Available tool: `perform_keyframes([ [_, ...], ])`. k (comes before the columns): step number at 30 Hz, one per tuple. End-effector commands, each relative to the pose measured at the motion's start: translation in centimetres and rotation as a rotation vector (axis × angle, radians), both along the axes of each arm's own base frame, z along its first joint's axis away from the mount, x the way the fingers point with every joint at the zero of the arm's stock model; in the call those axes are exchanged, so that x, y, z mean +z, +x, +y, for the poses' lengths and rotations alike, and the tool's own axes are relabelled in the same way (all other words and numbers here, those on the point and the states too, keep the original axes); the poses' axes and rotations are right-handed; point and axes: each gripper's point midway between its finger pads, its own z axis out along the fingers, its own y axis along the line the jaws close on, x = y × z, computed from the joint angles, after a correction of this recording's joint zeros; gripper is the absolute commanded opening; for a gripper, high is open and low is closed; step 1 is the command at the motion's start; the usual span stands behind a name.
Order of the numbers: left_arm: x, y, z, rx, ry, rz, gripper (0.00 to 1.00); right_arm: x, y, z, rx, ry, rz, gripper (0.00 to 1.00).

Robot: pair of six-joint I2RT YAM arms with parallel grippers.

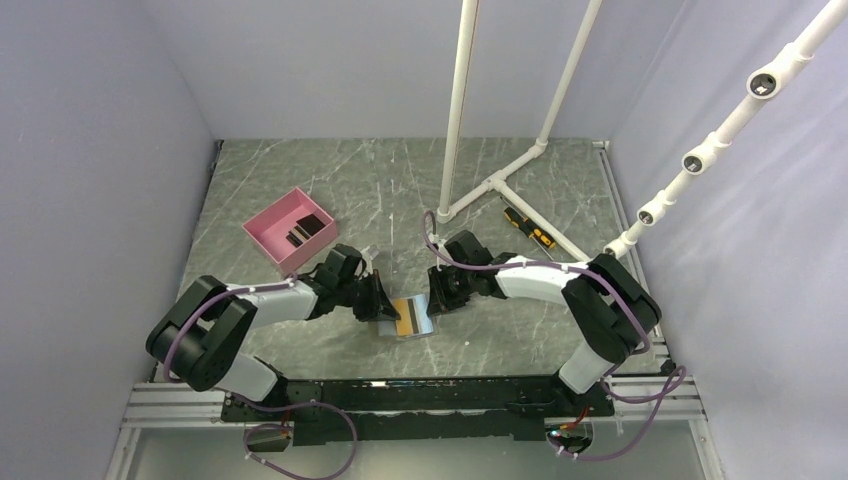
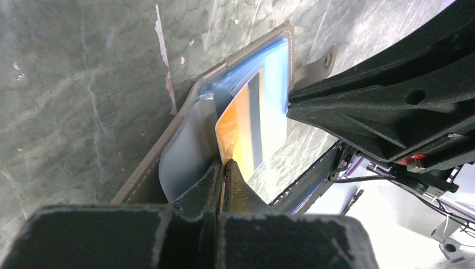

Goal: Put the credit cards into the card holder
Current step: Insert the credit card into the card holder.

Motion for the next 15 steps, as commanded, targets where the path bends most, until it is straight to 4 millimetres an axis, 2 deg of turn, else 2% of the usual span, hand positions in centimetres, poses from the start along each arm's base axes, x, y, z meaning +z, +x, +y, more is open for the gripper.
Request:
perform_keyframes([
  [1,-1.3,0.1,0.5,-0.005,0.06,-0.003,0.0,-0.7,0.7,-1.7,-0.019,-0.09,-0.043,0.17],
  [6,-1.6,0.1,0.1,0.01,0.051,0.023,0.0,-1.4,0.1,-0.8,-0.003,-0.046,0.001,0.13],
  [10,-1.4,0.5,-0.9,0.028,0.057,0.027,0.0,-1.5,-0.3,0.1,0.008,0.003,0.034,0.07],
  [15,-0.9,0.9,-2.2,0.05,0.047,0.032,0.0,-1.6,-0.5,0.2,0.008,0.014,0.043,0.05],
])
